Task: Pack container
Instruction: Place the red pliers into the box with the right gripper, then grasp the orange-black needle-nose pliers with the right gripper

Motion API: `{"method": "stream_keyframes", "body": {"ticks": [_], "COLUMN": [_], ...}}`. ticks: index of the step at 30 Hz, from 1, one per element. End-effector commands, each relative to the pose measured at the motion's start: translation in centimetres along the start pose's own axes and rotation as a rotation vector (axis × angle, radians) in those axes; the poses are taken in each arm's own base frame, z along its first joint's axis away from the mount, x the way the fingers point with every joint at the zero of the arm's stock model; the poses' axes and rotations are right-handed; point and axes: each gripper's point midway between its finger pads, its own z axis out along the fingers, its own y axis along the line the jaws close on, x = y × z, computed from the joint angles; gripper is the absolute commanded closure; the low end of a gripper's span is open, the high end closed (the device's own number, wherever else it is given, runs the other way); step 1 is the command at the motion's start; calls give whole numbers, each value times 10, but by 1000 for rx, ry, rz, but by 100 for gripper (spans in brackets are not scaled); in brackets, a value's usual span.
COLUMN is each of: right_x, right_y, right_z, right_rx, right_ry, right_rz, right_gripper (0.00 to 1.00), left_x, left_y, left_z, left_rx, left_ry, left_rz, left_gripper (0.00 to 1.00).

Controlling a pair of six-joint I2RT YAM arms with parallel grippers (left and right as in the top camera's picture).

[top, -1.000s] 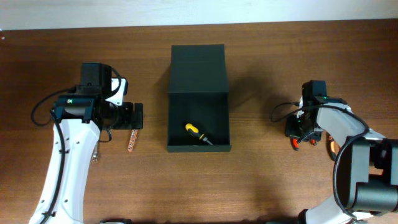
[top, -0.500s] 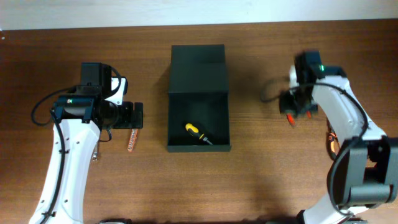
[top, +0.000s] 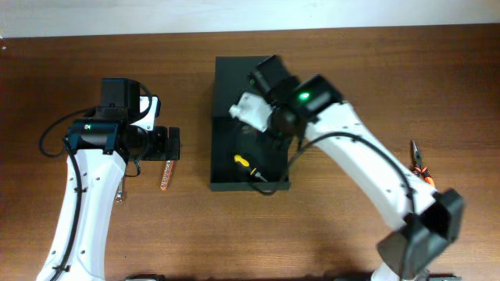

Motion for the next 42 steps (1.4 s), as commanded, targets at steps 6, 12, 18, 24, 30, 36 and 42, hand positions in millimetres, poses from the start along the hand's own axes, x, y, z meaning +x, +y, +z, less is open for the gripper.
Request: {"method": "stream_keyframes", "body": {"ticks": [6, 12, 18, 24, 30, 36, 42], "right_x": [6, 17, 4, -5, 75, 169, 281], "right_y": [30, 37, 13, -58, -127, -166, -153], "right_z": [92, 126, 87, -24, -137, -181, -141], "right_rx": [-210, -263, -150, 94, 258, 256, 163], "right_ry": [131, 209, 191, 80, -19, -125, 101], "right_rz": [-52, 29, 77, 311, 775, 1159, 1449], "right_gripper": [96, 43, 27, 26, 20, 11, 10], "left_x": [-6, -6, -7, -9, -9, -9, -10], "left_y": [-1, -1, -1, -1, -1, -1, -1], "left_z": [-6, -6, -6, -6, -6, -6, -6], "left_rx": [1, 1, 1, 1, 1, 1, 1], "left_ry": [-27, -27, -34, -41, -42, -42, -43], "left_rz": [20, 19, 20, 20, 20, 20, 20], "left_gripper": [1, 1, 1, 1, 1, 1, 1]}}
